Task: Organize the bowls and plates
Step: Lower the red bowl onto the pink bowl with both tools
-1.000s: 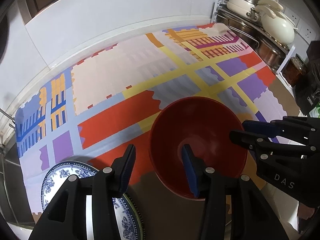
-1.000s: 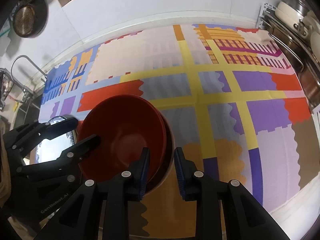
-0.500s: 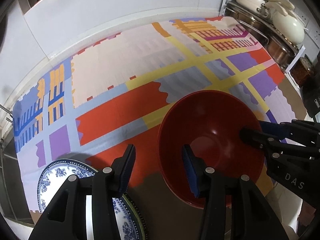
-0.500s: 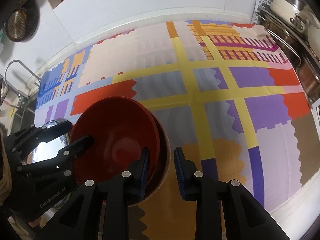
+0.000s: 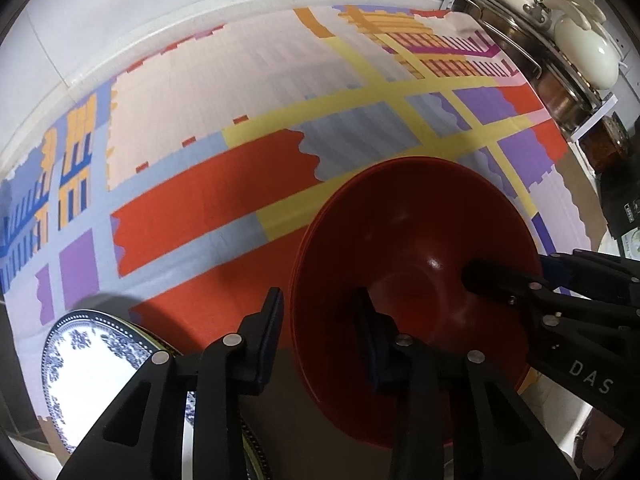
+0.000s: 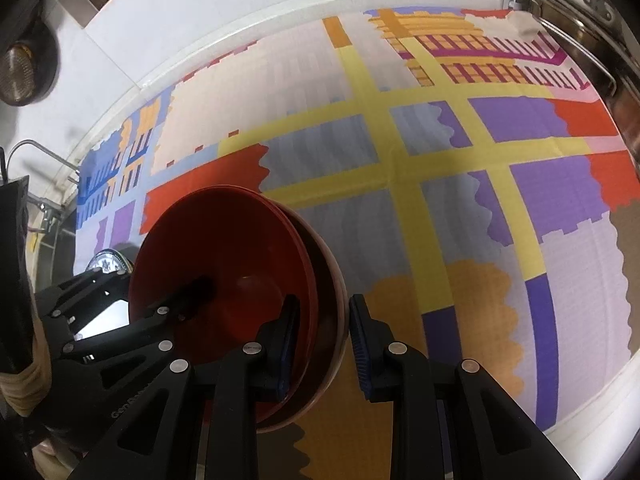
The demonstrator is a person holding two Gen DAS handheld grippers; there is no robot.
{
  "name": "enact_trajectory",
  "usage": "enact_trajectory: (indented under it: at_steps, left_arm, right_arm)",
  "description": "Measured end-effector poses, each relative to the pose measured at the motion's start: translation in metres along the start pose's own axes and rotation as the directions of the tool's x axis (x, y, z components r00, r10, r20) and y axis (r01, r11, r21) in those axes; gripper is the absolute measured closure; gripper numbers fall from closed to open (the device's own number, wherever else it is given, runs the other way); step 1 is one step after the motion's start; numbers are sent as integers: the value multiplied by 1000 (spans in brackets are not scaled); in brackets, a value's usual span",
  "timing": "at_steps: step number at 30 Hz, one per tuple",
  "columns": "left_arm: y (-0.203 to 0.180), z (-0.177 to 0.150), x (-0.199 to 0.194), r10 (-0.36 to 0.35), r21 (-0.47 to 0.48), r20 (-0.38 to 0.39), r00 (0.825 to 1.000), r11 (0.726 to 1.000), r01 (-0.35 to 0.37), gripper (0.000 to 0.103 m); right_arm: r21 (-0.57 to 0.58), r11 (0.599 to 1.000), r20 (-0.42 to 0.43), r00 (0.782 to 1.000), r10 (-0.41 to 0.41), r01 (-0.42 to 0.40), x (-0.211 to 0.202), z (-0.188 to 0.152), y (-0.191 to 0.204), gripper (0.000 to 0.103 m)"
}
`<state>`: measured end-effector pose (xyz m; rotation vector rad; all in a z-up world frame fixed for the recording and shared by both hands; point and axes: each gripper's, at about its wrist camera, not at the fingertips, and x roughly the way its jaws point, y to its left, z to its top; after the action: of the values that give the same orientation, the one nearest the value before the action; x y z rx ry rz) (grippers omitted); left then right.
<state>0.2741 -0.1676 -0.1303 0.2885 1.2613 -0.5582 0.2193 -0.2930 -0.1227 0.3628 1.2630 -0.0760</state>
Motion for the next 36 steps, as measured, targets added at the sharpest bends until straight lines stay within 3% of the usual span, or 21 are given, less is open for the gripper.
enact_trajectory:
  at_steps: [9,14,21,36]
  left_arm:
    - [2,4,6,-71,-35,-41,997,997,70,68]
    - [2,6,7,-72,-55,-57,996,996,69,69]
    - [5,6,4,-68,-75,-69,995,995,63,70]
    - [43,-17,-48,-35,-149,30,999,988,39,71]
  right_arm:
    - [18,1000,-46,999,26,-25,13,2,-3,75]
    - [-11,1000,-26,1000,-13,13,13,0,4,75]
    - [32,999,-42,999,-15,16,14,3,2,75]
    - [-3,1000,-5,1000,7,-7,-11,4,37,75]
